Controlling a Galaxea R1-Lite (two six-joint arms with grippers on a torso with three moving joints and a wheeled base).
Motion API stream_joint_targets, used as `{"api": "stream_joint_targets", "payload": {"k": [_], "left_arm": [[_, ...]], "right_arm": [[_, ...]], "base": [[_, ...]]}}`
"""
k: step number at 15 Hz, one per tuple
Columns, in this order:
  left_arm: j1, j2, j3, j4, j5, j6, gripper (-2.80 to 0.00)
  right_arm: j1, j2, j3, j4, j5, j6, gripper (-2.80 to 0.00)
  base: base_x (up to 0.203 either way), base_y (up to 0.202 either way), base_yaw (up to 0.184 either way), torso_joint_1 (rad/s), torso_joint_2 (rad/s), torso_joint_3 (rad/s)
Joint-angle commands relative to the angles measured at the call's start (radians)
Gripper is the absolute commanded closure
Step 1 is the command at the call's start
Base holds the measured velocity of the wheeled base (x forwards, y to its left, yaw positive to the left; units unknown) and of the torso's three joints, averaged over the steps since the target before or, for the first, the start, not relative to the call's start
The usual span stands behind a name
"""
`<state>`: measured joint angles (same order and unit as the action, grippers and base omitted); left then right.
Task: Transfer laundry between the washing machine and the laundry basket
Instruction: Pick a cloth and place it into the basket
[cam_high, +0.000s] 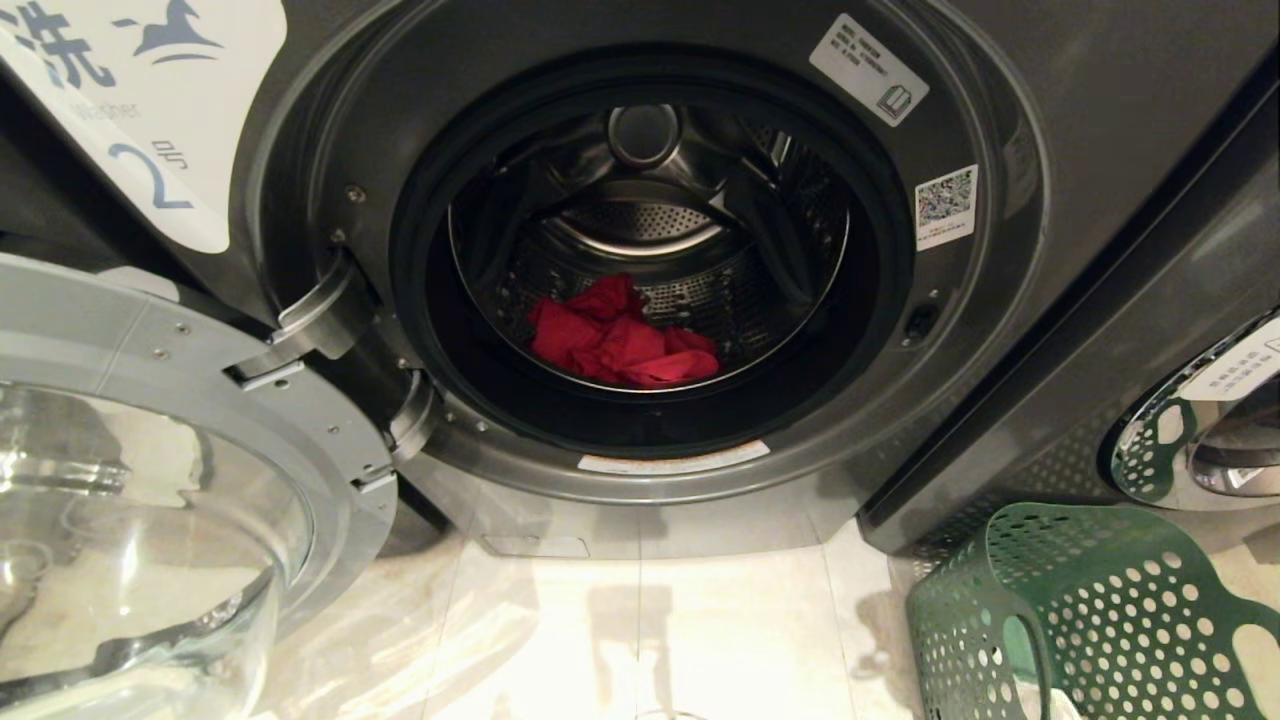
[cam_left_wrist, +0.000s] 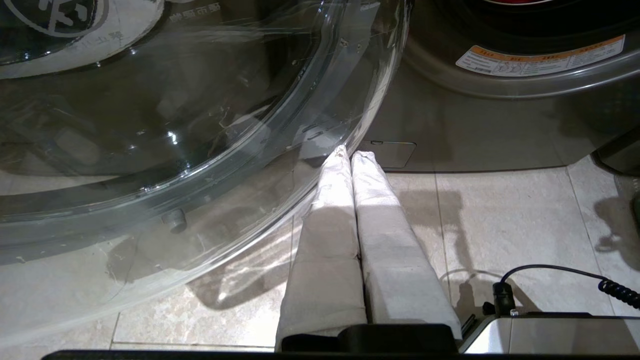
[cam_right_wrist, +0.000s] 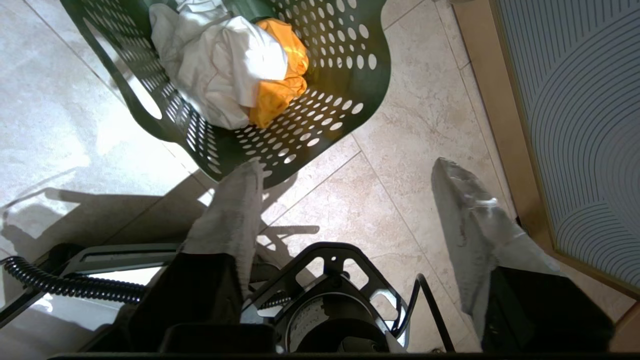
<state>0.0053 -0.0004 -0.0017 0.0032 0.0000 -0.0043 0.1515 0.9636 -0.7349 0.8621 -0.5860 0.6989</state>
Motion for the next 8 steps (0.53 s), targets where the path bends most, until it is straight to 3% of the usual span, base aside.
{"api": "stream_joint_targets", "payload": {"k": [1, 4, 5, 8], "left_arm": [[0.001, -0.001, 0.000, 0.000, 0.000, 0.000, 0.00], [0.001, -0.001, 0.000, 0.000, 0.000, 0.000, 0.00], [0.001, -0.001, 0.000, 0.000, 0.000, 0.000, 0.00], [0.001, -0.001, 0.000, 0.000, 0.000, 0.000, 0.00]], "right_arm": [[0.000, -0.002, 0.000, 0.005, -0.003, 0.004, -2.80], [0.001, -0.044, -0.009, 0.013, -0.002, -0.009, -2.80], [0.002, -0.084, -0.010, 0.015, 0.000, -0.045, -2.80], [0.029, -0.250, -0.009, 0.011, 0.023, -0.258, -2.80]], "base": [[0.000, 0.000, 0.000, 0.000, 0.00, 0.000], [0.000, 0.000, 0.000, 0.000, 0.00, 0.000], [0.000, 0.000, 0.000, 0.000, 0.00, 0.000], [0.000, 0.000, 0.000, 0.000, 0.00, 0.000]]}}
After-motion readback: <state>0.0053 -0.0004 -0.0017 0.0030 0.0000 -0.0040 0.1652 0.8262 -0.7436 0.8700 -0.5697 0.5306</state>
